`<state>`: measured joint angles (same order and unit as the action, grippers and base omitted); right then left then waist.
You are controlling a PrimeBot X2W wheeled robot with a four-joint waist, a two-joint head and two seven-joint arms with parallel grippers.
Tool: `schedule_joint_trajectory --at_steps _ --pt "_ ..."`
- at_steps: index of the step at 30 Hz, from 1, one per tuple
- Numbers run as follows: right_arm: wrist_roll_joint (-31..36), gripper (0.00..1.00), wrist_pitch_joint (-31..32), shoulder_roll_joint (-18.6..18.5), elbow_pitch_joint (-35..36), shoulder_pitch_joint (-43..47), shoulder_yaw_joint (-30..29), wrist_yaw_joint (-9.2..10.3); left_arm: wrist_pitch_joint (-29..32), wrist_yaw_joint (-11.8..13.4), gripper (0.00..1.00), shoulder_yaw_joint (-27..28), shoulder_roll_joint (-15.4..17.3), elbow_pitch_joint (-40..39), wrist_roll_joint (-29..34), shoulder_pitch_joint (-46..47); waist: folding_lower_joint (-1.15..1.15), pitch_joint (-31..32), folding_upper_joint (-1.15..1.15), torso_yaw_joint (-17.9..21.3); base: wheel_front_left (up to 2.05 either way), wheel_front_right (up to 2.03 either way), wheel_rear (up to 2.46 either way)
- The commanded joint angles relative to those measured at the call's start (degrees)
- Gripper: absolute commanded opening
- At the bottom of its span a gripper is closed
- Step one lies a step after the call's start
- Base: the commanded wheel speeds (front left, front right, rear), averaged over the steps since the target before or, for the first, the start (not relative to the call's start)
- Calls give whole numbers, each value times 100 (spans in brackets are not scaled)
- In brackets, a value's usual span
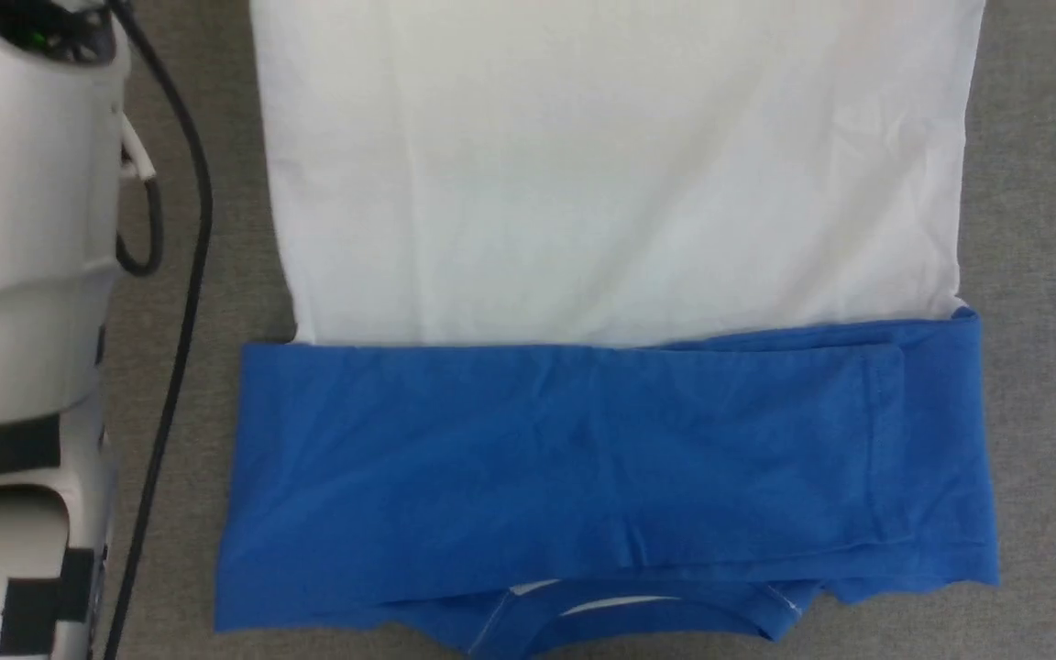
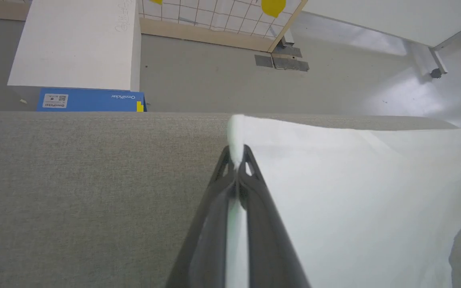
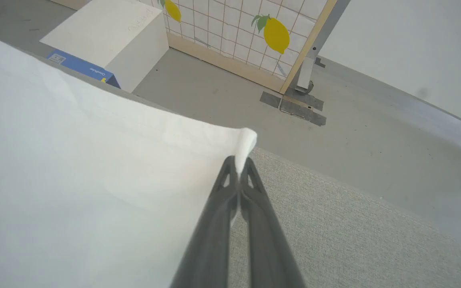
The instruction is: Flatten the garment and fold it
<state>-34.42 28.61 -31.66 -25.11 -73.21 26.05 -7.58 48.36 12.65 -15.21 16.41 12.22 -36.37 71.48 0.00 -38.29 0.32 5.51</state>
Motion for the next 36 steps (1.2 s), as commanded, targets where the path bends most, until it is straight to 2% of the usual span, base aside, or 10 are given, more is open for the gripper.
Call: schedule_joint_trajectory --at_steps 1,8,12,20,36 --pt "-63 0 -65 -44 32 181 -28 9 -69 -106 0 14 39 -50 -59 -213 0 617 -32 -227 0 0 0" --pt "-395 0 -240 -167 359 1089 -262 9 -393 -456 0 213 209 -413 -434 -1296 0 1531 -32 -297 0 0 0" --pt "-558 0 -264 -212 597 1738 -483 9 -497 -547 0 284 300 -663 -581 -1969 0 1924 -32 -299 0 0 0" --pt "-721 0 -262 -69 1110 3140 -956 9 -786 -603 0 402 299 -1114 -861 -3410 0 2433 -32 -229 0 0 0" --pt "-633 0 -11 450 2113 5546 -1790 9 -1480 -471 0 593 78 -1857 -1156 -5935 0 2764 -32 -212 0 0 0"
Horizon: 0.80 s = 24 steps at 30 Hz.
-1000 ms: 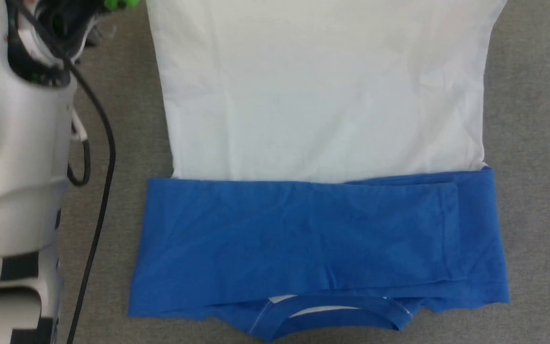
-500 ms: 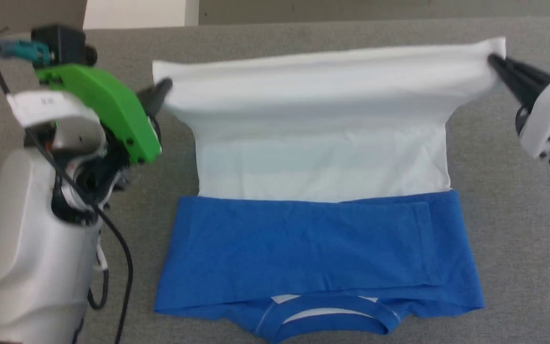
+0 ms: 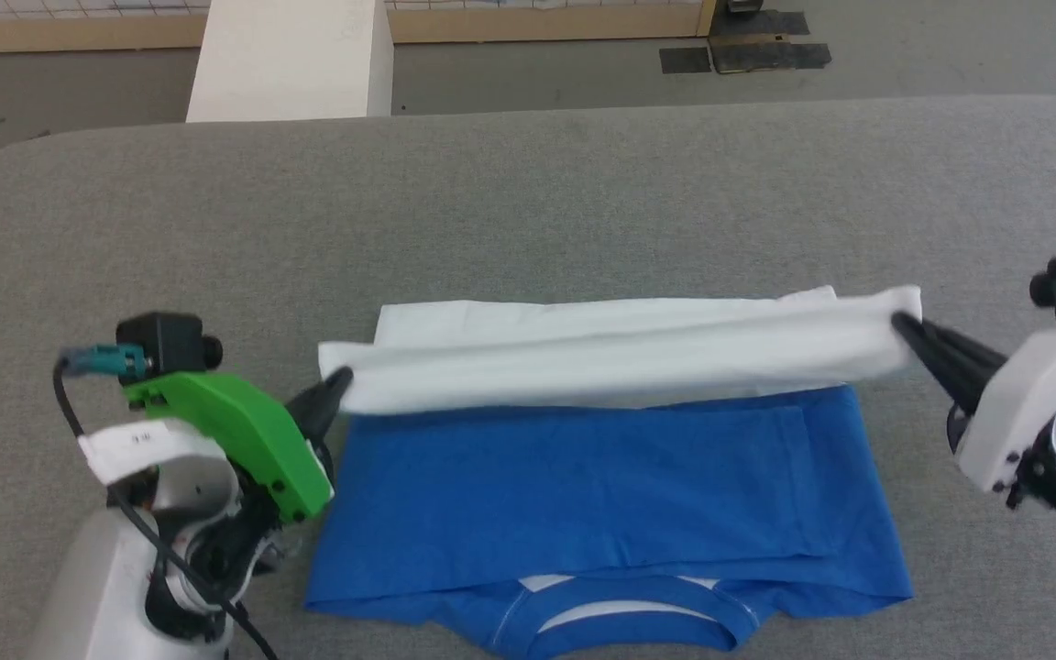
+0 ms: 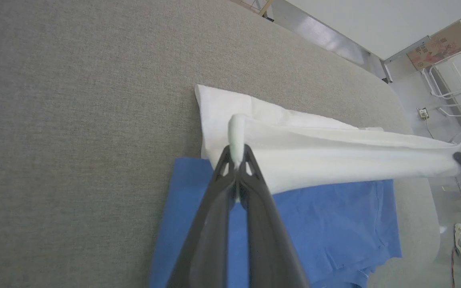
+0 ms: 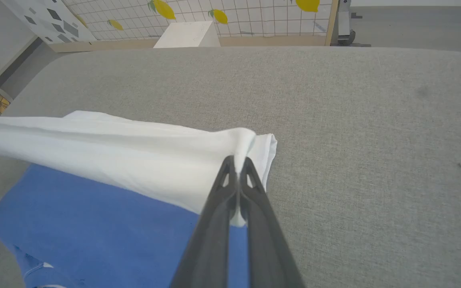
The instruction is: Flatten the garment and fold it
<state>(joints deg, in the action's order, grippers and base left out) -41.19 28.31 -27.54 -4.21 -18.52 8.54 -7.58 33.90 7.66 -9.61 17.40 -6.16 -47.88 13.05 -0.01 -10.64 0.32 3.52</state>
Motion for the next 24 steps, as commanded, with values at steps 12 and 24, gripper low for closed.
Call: schedule_joint_trajectory --at_steps 12,24 --pt "173 0 169 461 235 1226 -313 9 -413 155 0 202 -288 -77 -259 -1224 1 51 -32 -43 0 0 0" --pt "278 0 330 652 240 1887 -383 9 -462 397 0 283 -405 -113 -393 -1972 1 115 -32 -23 0 0 0"
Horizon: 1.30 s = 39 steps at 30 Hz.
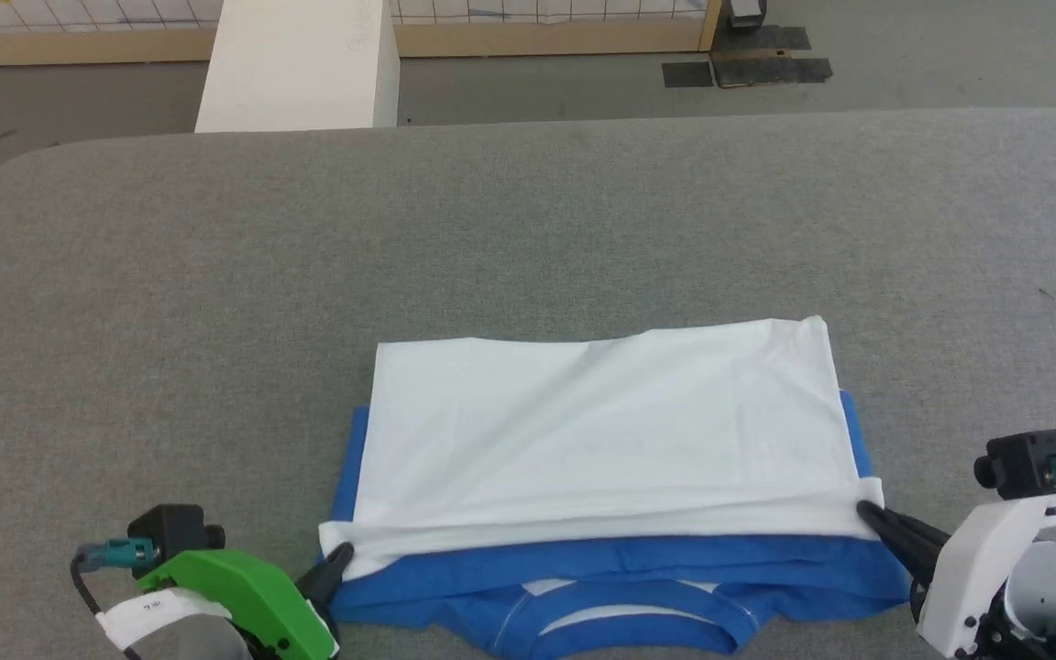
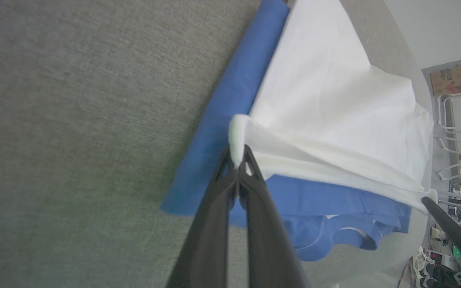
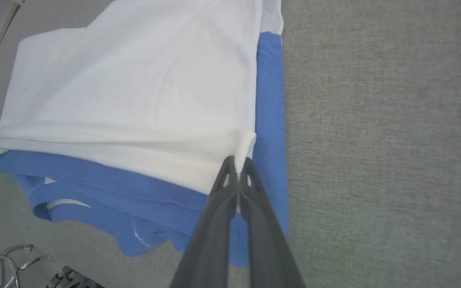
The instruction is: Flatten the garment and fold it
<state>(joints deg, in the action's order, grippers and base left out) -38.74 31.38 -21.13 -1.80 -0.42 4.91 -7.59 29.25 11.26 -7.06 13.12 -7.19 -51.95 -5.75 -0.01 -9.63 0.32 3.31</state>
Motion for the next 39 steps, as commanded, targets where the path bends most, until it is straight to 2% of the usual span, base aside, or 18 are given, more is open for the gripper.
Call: schedule_joint_trajectory --at_steps 1,19,20,21,22,23,32,39 --pt "36 0 36 16 2 110 -20 10 -14 51 0 41 19 -15 14 -119 1 25 -32 -2 0 0 0" --pt "182 0 373 135 -303 335 185 10 299 256 0 -140 100 454 58 -235 1 153 -32 73 0 0 0" --pt "197 0 398 130 -305 334 196 10 343 269 12 -148 118 454 51 -241 1 163 -32 77 0 0 0" --pt "206 0 414 127 -303 333 202 10 365 282 36 -149 134 444 53 -245 1 167 -32 79 0 0 0" --pt "218 23 437 116 -290 330 217 10 391 303 84 -142 144 431 43 -249 1 172 -32 82 0 0 0" --pt "225 100 460 101 -272 329 237 10 415 320 100 -138 154 419 37 -252 1 178 -32 82 0 0 0" --pt "142 100 677 -200 207 517 141 10 688 633 100 -51 535 43 219 -406 1 372 -32 74 0 0 0" --pt "57 100 1105 -466 862 850 -449 10 874 956 100 178 871 -431 328 -710 1 594 -32 127 0 0 0"
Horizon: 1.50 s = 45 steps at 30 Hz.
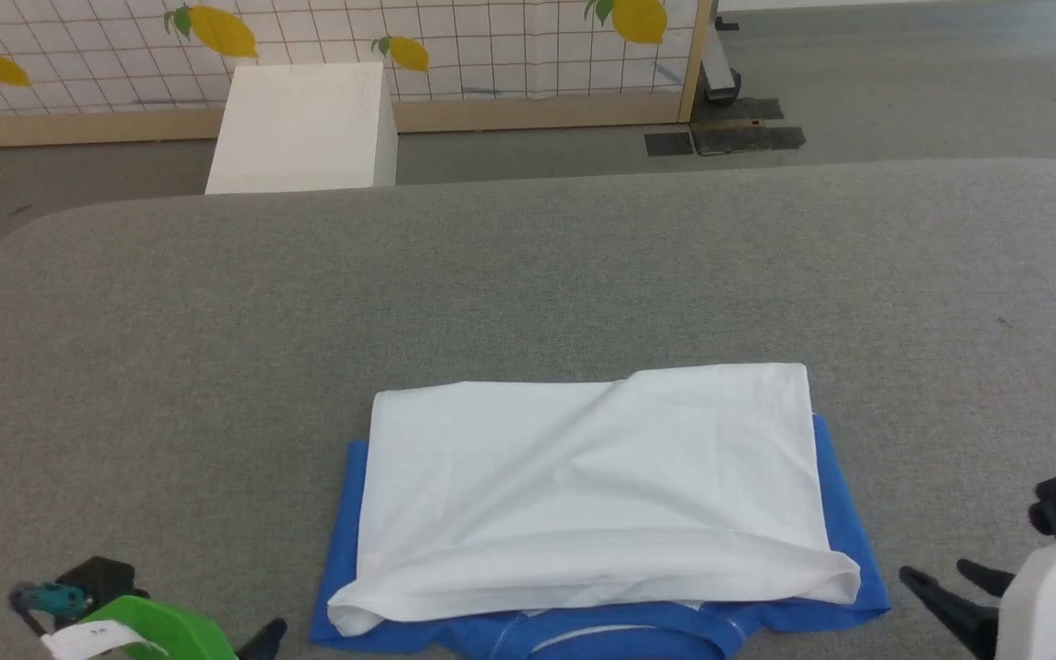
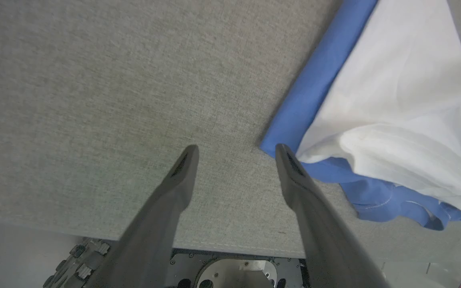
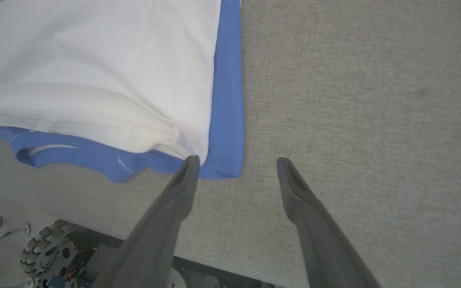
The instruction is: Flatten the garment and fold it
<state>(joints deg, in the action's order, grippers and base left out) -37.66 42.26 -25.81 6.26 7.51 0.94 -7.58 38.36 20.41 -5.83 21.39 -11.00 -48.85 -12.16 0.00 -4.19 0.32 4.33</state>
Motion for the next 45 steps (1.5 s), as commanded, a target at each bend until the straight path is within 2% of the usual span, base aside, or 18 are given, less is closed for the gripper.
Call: schedule_joint_trajectory --at_steps 1,3,4,6,7,13,17,19,21,26,30,45 --pt "-64 100 40 14 115 60 -164 9 -68 64 100 109 55 -113 20 -78 0 67 -32 28 0 0 0" --pt "-76 100 64 54 230 23 -394 9 -319 22 100 246 90 -316 108 -12 0 98 -32 28 0 0 0" --pt "-75 100 44 83 269 -20 -485 9 -543 -98 100 311 65 -443 129 72 0 100 -32 29 0 0 0" --pt "-110 100 43 175 278 -161 -635 9 -1089 -496 100 381 48 -646 221 280 0 98 -32 23 0 0 0" --pt "-85 100 36 194 216 -312 -690 9 -1637 -778 100 454 12 -693 363 477 0 67 -32 7 0 0 0" --pt "-109 100 -178 260 -166 -885 -695 9 -3314 -1408 100 456 -6 -422 1150 1062 0 -164 -32 -71 0 0 0" --pt "-230 100 -196 187 -503 -1252 -529 9 -4361 -1564 100 333 -134 -76 1713 1433 0 -412 -32 -134 0 0 0" --pt "-347 100 -147 98 -660 -1403 -339 9 -4893 -1565 100 261 -251 98 1990 1608 0 -530 -32 -170 0 0 0" --pt "-523 100 -75 -22 -789 -1525 -84 9 -5157 -1549 100 167 -367 248 2259 1778 0 -663 -32 -209 0 0 0" --pt "-994 100 82 -370 -1160 -1717 543 9 -5324 -1598 100 67 -731 545 2638 2069 0 -936 -32 -295 0 0 0" --pt "-1341 100 70 -497 -1454 -1817 881 9 -5333 -1672 100 164 -959 537 2868 2155 0 -1070 -32 -354 0 0 0" --pt "-1917 100 -409 -436 -1922 -2470 2290 9 -5335 -2053 100 489 -1486 632 3299 2109 0 -1266 -32 -427 0 0 0"
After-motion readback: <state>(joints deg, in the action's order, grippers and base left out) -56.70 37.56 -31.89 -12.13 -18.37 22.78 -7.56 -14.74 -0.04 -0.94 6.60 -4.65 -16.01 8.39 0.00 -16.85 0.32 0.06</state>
